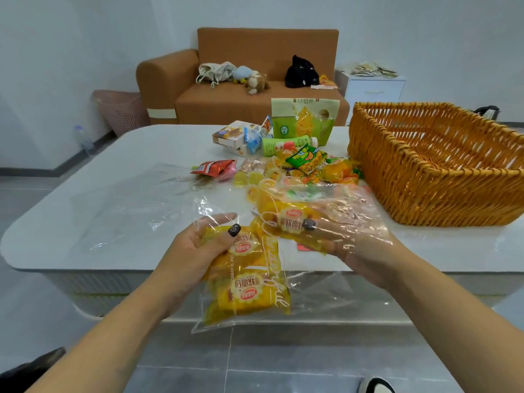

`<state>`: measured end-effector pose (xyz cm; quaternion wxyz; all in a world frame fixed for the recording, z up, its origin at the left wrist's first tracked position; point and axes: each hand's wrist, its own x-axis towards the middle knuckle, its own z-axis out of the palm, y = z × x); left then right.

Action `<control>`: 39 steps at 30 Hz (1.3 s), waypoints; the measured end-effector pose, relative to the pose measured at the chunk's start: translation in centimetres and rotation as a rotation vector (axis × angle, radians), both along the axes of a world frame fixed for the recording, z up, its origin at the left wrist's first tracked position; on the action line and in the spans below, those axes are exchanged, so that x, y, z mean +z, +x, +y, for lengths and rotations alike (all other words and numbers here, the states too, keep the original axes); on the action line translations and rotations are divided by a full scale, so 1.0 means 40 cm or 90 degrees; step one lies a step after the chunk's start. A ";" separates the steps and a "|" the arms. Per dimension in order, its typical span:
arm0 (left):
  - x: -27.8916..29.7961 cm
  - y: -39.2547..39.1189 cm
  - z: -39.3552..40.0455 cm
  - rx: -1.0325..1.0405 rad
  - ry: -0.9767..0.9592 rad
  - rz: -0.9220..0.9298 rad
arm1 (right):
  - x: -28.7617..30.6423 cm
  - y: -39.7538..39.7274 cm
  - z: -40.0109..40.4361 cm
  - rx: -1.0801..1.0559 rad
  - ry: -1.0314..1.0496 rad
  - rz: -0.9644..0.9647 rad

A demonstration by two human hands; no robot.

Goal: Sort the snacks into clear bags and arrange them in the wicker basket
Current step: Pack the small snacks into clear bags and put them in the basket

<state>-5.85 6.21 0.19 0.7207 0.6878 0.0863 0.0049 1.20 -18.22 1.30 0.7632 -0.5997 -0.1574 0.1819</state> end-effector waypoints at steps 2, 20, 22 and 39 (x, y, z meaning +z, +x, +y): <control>-0.001 -0.004 0.002 -0.020 0.011 0.000 | 0.002 0.003 0.000 0.037 -0.029 0.002; 0.001 -0.015 -0.011 -0.023 -0.005 -0.027 | 0.007 -0.038 0.053 0.031 0.022 -0.037; 0.004 -0.014 -0.007 -0.012 -0.031 -0.019 | 0.012 -0.039 0.053 0.041 0.064 -0.014; 0.023 -0.015 -0.063 -0.041 -0.131 0.021 | 0.017 -0.062 0.091 -0.096 -0.121 -0.069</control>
